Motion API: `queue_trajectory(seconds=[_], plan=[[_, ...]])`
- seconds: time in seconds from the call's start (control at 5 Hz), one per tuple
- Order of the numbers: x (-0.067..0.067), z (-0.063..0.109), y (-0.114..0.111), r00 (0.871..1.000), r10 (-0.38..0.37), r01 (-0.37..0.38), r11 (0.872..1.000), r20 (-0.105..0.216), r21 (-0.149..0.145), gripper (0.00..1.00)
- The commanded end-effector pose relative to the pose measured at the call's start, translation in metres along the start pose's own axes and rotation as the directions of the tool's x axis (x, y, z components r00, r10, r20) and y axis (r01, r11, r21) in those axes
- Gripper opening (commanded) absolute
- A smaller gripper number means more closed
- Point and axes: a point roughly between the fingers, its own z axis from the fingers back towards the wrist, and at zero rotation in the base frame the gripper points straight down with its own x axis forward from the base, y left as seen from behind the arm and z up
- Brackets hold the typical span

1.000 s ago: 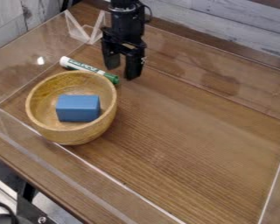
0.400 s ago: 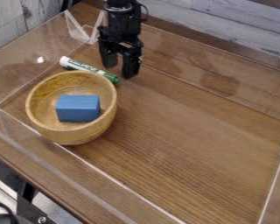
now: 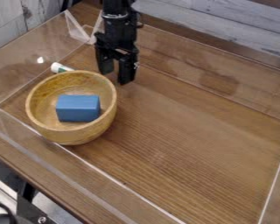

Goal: Put the green marker in the brown bowl

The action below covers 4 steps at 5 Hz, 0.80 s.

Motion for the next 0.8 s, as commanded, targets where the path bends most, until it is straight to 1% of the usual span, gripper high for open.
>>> queue_trajectory(seconds=[0.0, 0.2, 0.4, 0.6], plan=[[-0.0013, 0.0153, 0.0050, 0.999, 0.004, -0.005, 1.000, 0.042, 0.027, 1.00], [-0.0034, 0.0144, 0.0054, 0.999, 0.004, -0.006, 1.000, 0.040, 0.028, 0.00], [-0.0062, 0.0172, 0.0051, 1.000, 0.003, -0.004, 1.000, 0.030, 0.031, 0.00], [-0.0108, 0.0238, 0.0042, 1.000, 0.010, -0.011, 0.999, 0.013, 0.033, 0.00]])
